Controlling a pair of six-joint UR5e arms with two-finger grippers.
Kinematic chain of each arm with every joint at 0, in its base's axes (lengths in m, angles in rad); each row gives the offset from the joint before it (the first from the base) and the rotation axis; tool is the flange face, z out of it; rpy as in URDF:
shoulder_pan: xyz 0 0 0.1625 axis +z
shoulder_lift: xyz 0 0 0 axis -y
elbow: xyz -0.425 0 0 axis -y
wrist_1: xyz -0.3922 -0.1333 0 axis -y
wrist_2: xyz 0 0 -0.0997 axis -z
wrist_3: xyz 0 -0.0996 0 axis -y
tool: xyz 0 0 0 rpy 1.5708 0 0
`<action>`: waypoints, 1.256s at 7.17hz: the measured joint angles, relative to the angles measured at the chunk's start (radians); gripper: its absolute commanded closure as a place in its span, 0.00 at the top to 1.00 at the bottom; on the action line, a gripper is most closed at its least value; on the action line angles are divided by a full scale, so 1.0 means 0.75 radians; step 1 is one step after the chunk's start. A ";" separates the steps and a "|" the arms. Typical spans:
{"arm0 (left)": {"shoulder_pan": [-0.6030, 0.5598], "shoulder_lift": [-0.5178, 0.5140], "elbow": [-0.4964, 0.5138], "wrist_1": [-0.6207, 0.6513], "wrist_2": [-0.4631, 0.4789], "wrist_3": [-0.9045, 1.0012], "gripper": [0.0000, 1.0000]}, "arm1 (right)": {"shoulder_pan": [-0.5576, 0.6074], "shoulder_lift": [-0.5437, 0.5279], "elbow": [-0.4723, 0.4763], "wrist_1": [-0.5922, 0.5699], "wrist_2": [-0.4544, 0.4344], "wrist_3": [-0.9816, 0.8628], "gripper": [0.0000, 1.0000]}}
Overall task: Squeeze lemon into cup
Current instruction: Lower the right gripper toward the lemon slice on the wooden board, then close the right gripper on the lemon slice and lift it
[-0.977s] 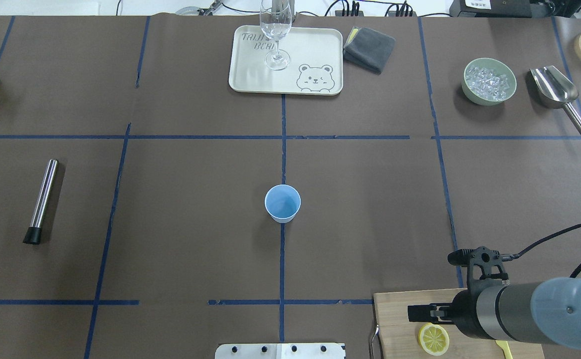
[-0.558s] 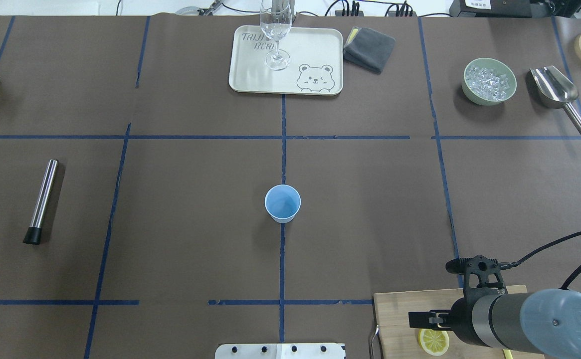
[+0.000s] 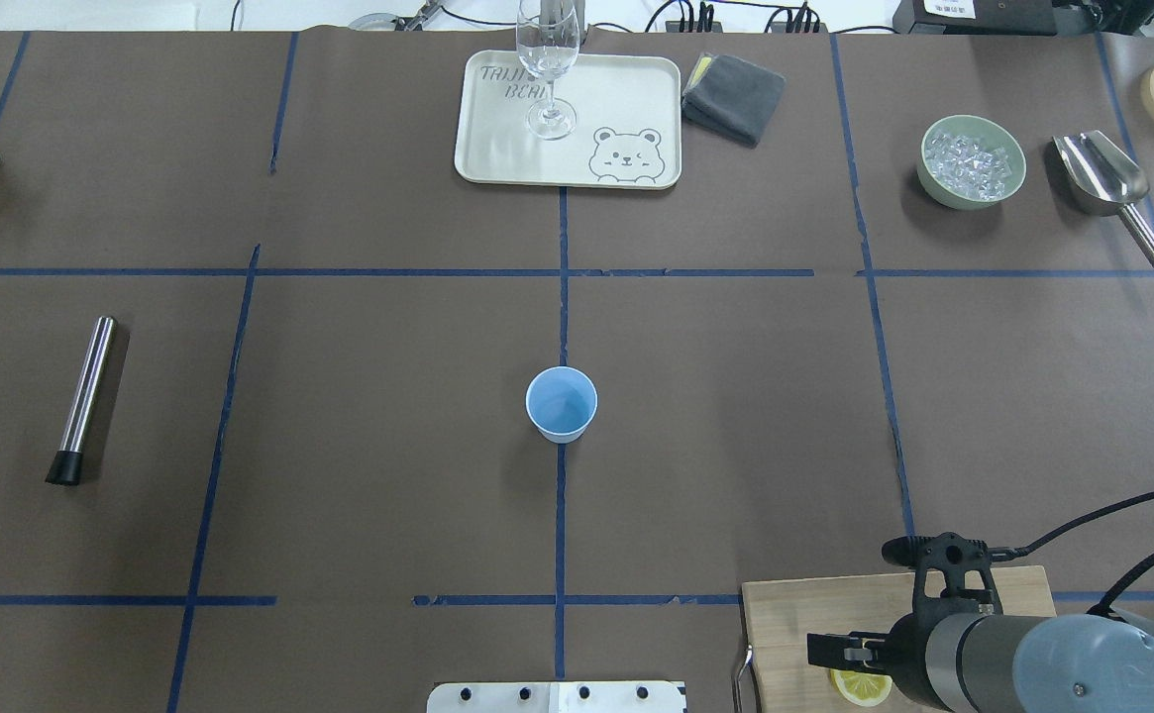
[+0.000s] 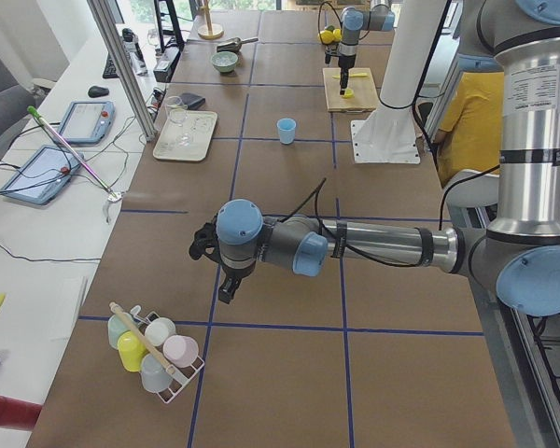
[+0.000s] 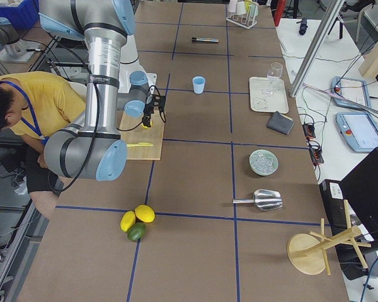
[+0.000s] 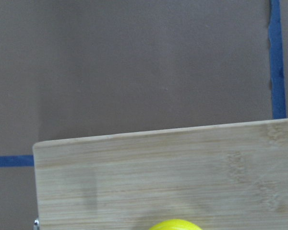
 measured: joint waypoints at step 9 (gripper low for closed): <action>0.000 0.002 -0.003 0.001 -0.002 0.000 1.00 | -0.062 0.001 -0.004 -0.059 -0.079 0.018 0.56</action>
